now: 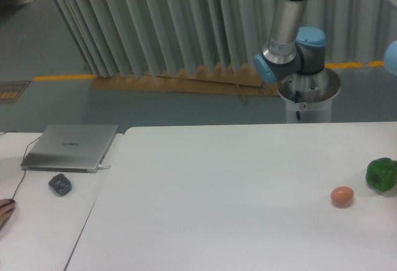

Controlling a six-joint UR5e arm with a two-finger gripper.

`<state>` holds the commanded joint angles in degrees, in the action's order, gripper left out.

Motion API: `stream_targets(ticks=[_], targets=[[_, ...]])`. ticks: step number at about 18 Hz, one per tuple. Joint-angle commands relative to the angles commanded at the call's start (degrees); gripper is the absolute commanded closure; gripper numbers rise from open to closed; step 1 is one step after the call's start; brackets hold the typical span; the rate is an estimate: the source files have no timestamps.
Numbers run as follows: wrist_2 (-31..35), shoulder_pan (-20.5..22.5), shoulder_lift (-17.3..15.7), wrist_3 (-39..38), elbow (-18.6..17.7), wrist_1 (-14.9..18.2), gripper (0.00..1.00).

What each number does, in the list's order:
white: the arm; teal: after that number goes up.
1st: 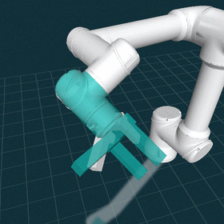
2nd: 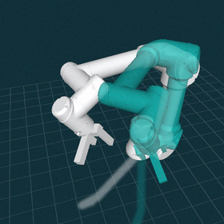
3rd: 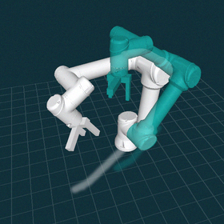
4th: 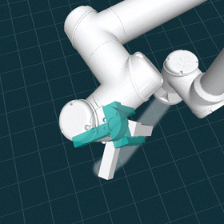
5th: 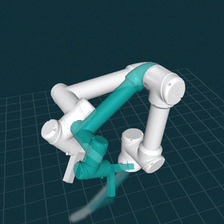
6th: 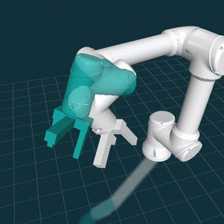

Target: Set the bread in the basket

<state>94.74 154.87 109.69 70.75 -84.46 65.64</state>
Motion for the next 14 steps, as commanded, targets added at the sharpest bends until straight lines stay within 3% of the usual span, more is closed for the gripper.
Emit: stream_targets(ticks=[6,14], targets=[[0.1,-3.6,-1.93,-0.26,-3.78,0.54,0.0],[0.01,-3.78,-2.99,-1.05,-3.96,3.61,0.0]])
